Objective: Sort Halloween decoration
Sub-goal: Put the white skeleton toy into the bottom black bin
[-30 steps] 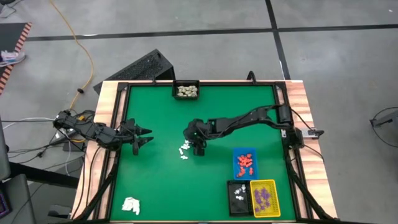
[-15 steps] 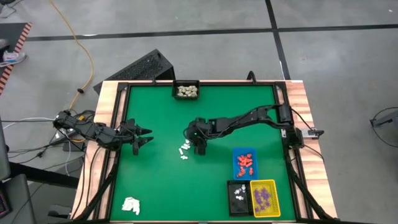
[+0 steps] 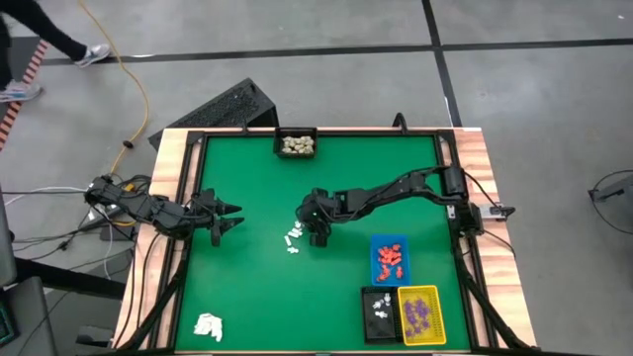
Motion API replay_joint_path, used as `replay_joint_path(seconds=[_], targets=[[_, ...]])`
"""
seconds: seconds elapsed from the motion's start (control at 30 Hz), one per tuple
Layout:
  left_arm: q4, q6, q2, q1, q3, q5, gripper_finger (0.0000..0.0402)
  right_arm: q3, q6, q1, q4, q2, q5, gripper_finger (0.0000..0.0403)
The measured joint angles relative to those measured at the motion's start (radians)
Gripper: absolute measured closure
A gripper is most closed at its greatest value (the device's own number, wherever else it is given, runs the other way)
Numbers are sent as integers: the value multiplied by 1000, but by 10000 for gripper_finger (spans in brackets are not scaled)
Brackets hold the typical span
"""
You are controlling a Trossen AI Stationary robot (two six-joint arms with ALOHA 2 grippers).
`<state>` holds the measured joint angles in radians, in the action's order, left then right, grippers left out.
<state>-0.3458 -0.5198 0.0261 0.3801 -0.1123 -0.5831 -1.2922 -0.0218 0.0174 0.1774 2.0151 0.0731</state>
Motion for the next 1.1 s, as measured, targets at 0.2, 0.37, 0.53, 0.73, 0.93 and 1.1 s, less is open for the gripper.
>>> replay_joint_path(seconds=[0.2, 0.37, 0.53, 0.73, 0.93, 1.1], targets=[[0, 0, 0, 0, 0, 0, 213, 0, 6, -5, 5, 0, 1, 316], [0, 0, 0, 0, 0, 0, 213, 0, 6, -5, 5, 0, 2, 381], [0, 0, 0, 0, 0, 0, 213, -20, 13, -5, 21, -6, 2, 393], [1, -1, 0, 0, 0, 0, 213, -88, -3, -11, 99, -57, 3, 401], [0, -8, 4, 0, 0, 2, 213, -141, 27, -64, 269, -164, -1, 403], [2, -9, 9, 0, 0, 3, 213, -154, 158, -179, 450, -303, -7, 403]])
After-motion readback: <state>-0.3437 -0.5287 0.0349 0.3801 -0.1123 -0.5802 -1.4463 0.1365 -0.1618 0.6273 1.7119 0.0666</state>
